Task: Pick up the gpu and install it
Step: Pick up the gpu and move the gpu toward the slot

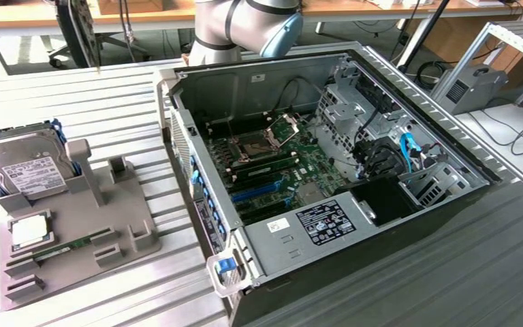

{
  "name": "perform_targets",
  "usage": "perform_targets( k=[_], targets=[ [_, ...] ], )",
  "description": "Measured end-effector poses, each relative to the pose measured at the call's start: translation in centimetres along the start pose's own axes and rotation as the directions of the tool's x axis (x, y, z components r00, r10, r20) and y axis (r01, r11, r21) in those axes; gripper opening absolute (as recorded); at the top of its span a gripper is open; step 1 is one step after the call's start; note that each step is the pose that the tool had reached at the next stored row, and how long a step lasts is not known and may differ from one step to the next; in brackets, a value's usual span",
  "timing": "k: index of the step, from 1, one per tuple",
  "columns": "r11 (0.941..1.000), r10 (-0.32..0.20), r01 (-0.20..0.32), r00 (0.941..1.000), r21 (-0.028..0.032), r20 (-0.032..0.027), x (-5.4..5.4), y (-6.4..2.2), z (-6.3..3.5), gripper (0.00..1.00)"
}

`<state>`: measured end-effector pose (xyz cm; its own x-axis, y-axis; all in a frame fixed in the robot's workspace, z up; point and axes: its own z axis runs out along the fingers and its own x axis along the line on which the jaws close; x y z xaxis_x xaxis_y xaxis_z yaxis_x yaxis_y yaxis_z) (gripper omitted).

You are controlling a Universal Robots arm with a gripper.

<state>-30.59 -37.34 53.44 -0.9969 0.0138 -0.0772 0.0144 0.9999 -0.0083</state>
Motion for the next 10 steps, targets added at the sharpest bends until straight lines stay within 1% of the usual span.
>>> perform_targets(
  k=[5,10],
  targets=[
    [1.0000,0.000,0.000,1.0000,-0.0007,-0.0002,0.00,-0.02,-0.05,0.26],
    [1.0000,0.000,0.000,1.0000,-0.0013,0.0000,0.00,-0.44,-0.01,0.26]
  ],
)
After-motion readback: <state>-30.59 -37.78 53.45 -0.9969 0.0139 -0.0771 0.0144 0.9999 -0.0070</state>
